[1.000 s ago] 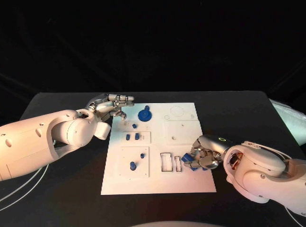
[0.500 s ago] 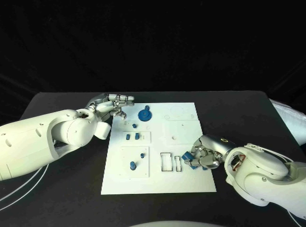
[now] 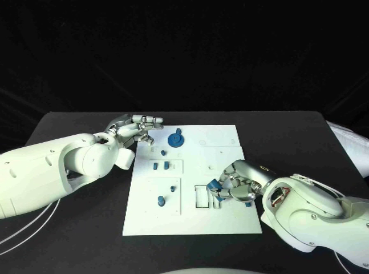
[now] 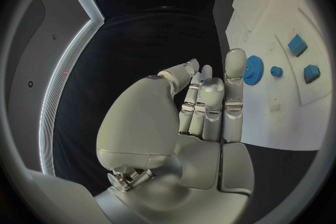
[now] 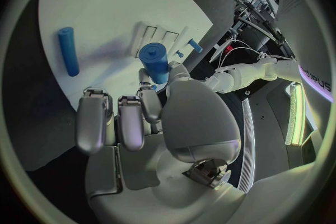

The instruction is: Assemble the parts on the task board

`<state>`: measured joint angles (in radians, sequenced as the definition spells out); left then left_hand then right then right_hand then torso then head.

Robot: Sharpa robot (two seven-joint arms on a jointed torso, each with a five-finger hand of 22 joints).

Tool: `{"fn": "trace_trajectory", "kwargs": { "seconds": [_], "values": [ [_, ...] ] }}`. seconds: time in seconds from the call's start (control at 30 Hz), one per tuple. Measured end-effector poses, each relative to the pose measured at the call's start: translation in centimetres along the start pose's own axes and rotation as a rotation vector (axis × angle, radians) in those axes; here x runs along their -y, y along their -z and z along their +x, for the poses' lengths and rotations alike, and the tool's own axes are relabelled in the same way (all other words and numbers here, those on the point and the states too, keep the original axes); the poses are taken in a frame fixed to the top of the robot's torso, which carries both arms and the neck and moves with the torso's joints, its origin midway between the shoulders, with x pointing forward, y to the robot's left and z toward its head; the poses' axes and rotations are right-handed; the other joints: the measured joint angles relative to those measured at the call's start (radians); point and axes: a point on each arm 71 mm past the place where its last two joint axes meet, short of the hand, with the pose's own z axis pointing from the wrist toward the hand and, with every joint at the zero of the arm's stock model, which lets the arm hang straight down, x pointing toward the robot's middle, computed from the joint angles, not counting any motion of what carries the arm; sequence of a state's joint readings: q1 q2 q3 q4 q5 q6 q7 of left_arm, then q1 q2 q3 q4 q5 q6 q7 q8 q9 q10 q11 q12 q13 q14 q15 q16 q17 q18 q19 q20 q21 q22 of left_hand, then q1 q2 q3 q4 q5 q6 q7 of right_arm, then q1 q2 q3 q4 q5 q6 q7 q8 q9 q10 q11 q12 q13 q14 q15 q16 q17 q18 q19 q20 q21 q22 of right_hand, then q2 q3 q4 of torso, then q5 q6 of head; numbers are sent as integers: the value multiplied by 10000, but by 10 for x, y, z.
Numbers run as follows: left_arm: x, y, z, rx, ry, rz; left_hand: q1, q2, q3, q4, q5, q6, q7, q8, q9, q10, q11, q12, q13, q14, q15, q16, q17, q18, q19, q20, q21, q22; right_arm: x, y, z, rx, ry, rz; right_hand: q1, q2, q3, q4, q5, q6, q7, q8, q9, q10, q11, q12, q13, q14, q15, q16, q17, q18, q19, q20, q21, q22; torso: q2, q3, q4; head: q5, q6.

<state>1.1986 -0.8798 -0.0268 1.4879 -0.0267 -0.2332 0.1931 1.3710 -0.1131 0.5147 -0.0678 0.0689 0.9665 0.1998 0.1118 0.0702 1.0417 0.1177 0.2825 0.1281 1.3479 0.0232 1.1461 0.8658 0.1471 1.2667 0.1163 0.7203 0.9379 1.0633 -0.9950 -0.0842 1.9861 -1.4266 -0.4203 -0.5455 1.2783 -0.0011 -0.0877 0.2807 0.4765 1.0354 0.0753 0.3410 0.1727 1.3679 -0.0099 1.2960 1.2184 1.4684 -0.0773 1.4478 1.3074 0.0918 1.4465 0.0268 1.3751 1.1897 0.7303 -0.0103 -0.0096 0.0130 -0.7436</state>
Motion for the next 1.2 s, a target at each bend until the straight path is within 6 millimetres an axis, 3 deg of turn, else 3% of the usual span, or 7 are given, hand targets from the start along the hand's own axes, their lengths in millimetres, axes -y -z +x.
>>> {"fn": "trace_trajectory", "kwargs": {
  "seconds": [0.53,0.57,0.63,0.7,0.83,1.07,1.2],
  "values": [
    [0,0,1,-22,7,-2,0,0,0,0,0,0,0,0,0,-35,36,0,-1,-27,27,0,-9,0,0,0,0,1,-14,-15,17,-876,-123,5,-622,419,-258,79,-184,254,39,3,1,321,-54,270,603,-17,-87,229,2,-157,107,-107,195,388,1,-7,-10,76,-73],
    [0,0,1,-23,8,-2,0,0,0,0,0,0,0,0,0,-35,36,0,-1,-27,27,0,-9,0,0,0,0,1,-14,-16,17,-903,-105,21,-717,408,-291,98,-236,287,11,287,1,360,-72,270,615,-33,-103,229,4,-157,107,-107,195,388,1,-7,-10,78,-77],
    [0,0,1,-30,9,-1,0,0,0,0,0,-3,3,0,0,-35,36,26,-1,-27,26,0,-16,1,0,0,0,-1,-14,-17,18,-961,-62,45,-858,365,-413,92,-477,360,-32,548,12,432,-139,269,650,-54,-125,255,8,-157,107,-107,195,403,0,-7,-10,89,-89],
    [0,0,1,-40,11,-1,0,0,0,0,0,-39,36,0,0,-36,36,44,-1,-27,26,0,-20,0,0,0,0,-10,-15,-18,19,-1017,-31,34,-1099,358,-552,91,-789,495,-132,582,699,515,-204,269,679,-20,-163,268,8,-157,107,-106,195,418,-5,-7,-10,104,-109],
    [0,0,2,-64,16,-2,0,0,-28,28,0,-39,36,0,0,-36,36,44,-2,-26,26,0,-20,0,0,0,0,-10,-17,-19,21,-1134,38,-35,-1734,304,-1039,92,-1632,784,-419,729,1015,665,-335,269,774,-61,-213,268,7,-157,107,-106,233,443,-6,-7,-6,112,-115],
    [-1,1,1,-57,17,-5,0,0,-27,27,0,-39,36,0,0,-36,36,44,-2,-26,26,0,-20,0,0,0,0,-10,-15,-20,21,-1137,249,2,-2647,70,-1579,132,-2831,702,-339,718,1141,617,-290,188,810,-70,-218,268,6,-157,107,-106,233,442,-4,-7,-10,128,-106],
    [-1,1,1,-50,16,-7,0,0,-27,27,0,-39,35,0,0,-36,36,44,-3,-26,26,0,-19,0,0,0,0,-9,-14,-20,20,-1099,383,10,-2757,8,-1579,132,-2946,664,-377,718,1165,606,-279,166,778,-71,-217,268,5,-157,107,-105,233,426,-4,-7,-19,133,-105]
  ]
}}
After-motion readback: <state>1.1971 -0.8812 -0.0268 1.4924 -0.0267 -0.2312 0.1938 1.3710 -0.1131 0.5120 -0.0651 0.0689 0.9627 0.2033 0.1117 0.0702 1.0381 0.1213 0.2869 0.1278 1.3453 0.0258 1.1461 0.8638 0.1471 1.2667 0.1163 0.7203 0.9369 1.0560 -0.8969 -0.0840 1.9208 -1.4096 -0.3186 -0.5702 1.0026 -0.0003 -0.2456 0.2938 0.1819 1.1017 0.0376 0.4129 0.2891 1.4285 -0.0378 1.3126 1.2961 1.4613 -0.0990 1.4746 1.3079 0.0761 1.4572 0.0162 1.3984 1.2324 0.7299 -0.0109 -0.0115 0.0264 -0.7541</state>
